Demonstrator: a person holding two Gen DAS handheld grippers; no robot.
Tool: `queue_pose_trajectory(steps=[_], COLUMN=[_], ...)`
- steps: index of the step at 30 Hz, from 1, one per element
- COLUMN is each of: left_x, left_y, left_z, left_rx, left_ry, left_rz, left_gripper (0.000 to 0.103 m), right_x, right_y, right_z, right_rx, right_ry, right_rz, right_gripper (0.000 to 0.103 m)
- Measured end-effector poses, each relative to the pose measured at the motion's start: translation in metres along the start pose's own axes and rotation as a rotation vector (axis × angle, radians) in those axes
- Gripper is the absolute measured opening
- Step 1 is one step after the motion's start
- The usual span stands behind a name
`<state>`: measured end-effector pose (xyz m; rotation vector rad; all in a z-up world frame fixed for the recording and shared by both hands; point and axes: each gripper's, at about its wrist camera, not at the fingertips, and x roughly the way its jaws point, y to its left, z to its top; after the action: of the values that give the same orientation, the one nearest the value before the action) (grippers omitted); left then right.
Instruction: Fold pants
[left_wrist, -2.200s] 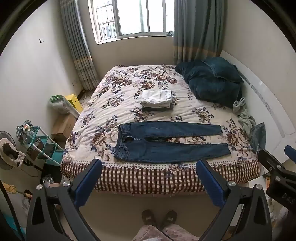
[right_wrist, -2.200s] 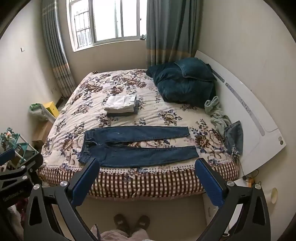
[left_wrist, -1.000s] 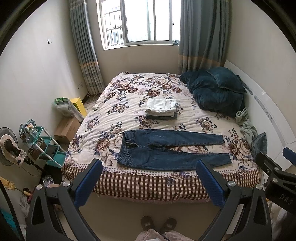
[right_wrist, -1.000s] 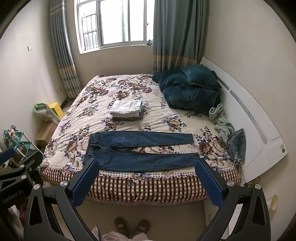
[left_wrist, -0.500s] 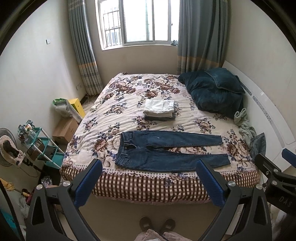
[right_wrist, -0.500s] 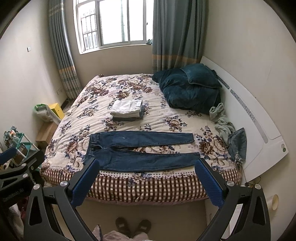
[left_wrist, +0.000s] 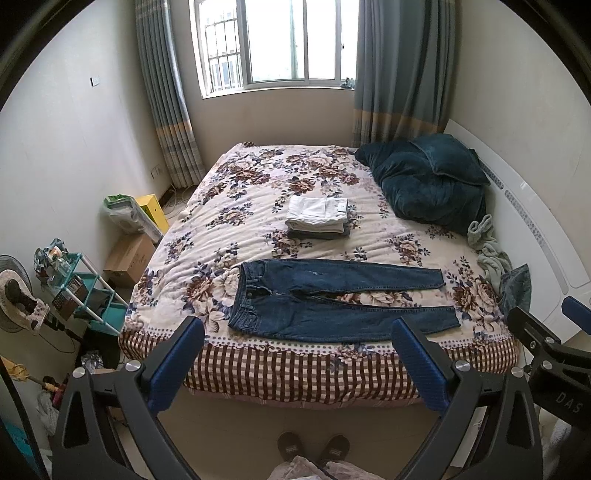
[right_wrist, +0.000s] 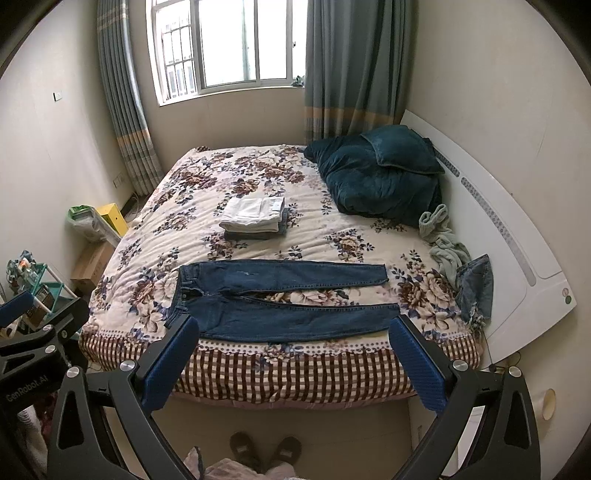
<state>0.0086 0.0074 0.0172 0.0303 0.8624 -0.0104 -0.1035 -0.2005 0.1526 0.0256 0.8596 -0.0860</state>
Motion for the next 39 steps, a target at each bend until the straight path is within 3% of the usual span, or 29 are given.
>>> queue_pose_trajectory(steps=[30, 35, 39], left_x=[0.006, 0.029, 0.057], left_y=[-0.008, -0.021, -0.027], left_z=[-0.003, -0.006, -0.004], left_rx=[-0.017, -0.028, -0.030], left_ry=[0.008, 0.015, 0.022], left_rz=[0.013, 0.038, 0.067], left_gripper=[0.103, 0.103, 0.103], right_x=[0.017, 0.042, 0.087], right_y=[-0.004, -0.017, -0.028], right_z=[0.004, 0.011, 0.012], right_rx=[0.006, 0.020, 0.039], right_ry=[0.019, 0.033, 0.070], right_rz=[0.005, 0.006, 0.008], right_gripper=[0.103, 0.103, 0.103])
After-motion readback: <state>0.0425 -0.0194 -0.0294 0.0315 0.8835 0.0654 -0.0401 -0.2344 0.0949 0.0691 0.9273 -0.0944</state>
